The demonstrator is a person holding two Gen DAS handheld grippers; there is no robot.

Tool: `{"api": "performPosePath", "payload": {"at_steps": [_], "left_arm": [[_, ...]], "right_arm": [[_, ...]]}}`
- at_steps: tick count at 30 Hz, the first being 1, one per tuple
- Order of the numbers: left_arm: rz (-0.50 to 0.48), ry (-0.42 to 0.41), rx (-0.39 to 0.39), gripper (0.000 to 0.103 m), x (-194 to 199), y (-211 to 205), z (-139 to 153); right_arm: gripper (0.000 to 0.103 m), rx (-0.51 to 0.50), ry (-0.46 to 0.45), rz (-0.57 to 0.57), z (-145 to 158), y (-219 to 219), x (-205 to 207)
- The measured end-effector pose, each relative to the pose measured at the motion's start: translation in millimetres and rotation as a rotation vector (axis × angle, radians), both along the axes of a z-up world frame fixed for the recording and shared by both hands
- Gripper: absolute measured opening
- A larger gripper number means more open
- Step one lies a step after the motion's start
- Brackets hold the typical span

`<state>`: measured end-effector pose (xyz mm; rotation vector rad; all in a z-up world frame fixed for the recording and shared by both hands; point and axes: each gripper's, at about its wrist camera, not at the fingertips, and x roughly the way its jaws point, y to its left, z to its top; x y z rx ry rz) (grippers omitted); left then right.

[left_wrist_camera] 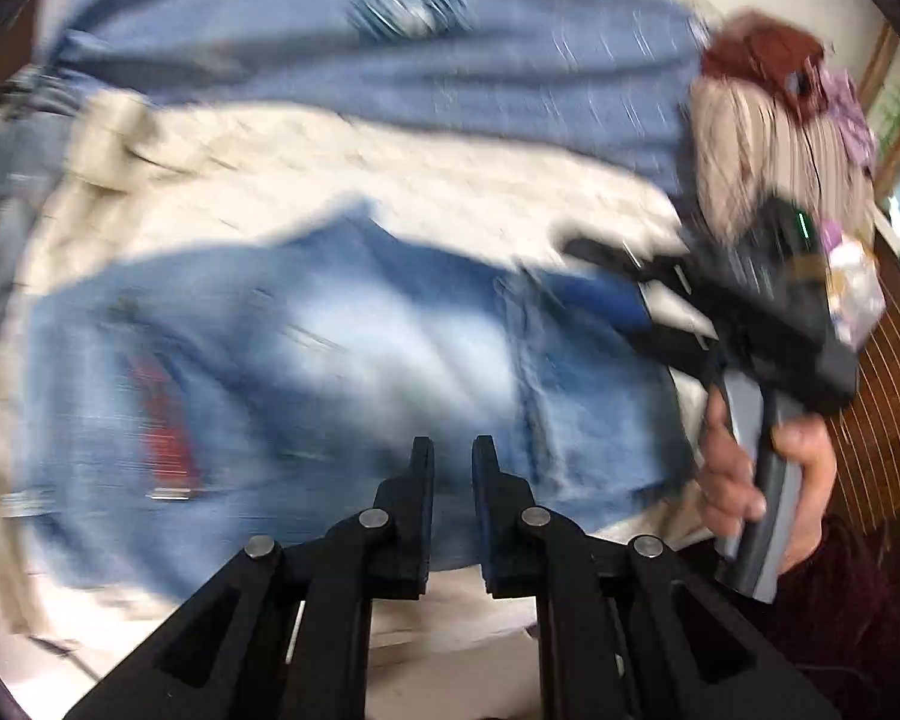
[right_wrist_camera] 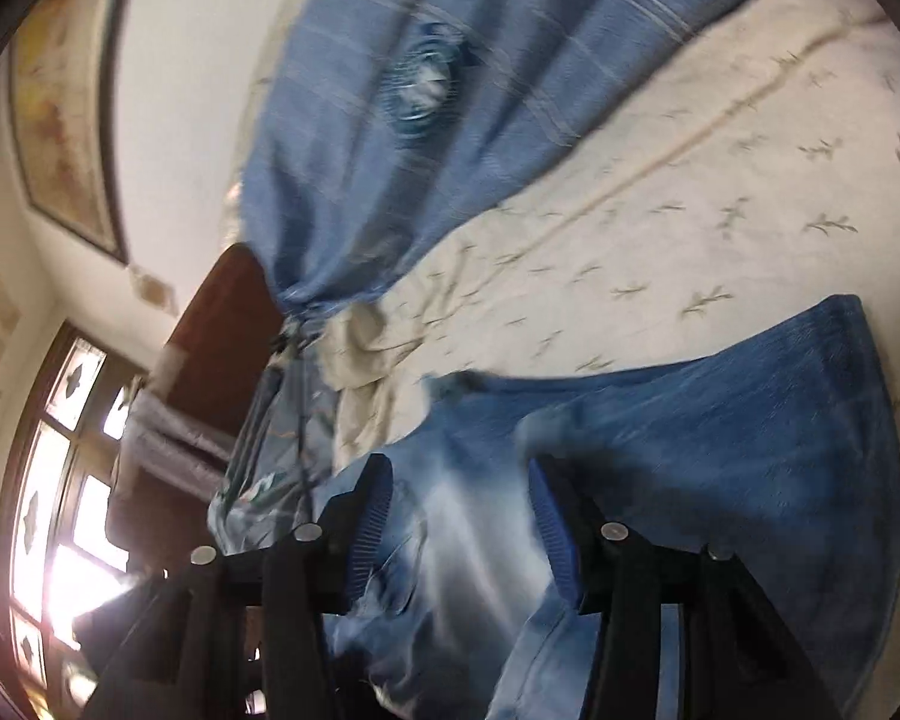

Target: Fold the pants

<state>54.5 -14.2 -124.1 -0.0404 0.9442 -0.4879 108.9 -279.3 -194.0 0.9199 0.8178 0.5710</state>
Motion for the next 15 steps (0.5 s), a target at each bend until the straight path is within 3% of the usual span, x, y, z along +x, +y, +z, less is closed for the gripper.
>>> {"api": "performPosePath", "payload": {"at_steps": [5, 8, 10, 15], "left_arm": [[0.219, -0.060, 0.002, 0.035, -5.0, 86.2, 20.1], [0.323, -0.041, 0.000, 0.041, -3.5, 129.8, 18.6], [0.361, -0.009, -0.015, 0.046, -4.3, 156.8, 11.6], [0.429, 0.016, -0.029, 0.060, -11.3, 178.1, -1.3]], "right_arm": [[0.052, -0.091, -0.081, 0.080, 19.0, 22.3, -23.9], [0.052, -0.129, -0.122, 0.123, 25.6, 36.7, -35.2], [0.052, -0.156, -0.142, 0.151, 27.9, 48.7, -42.4], [0.052, -0.235, -0.164, 0.195, 27.0, 77.8, -54.7]]}}
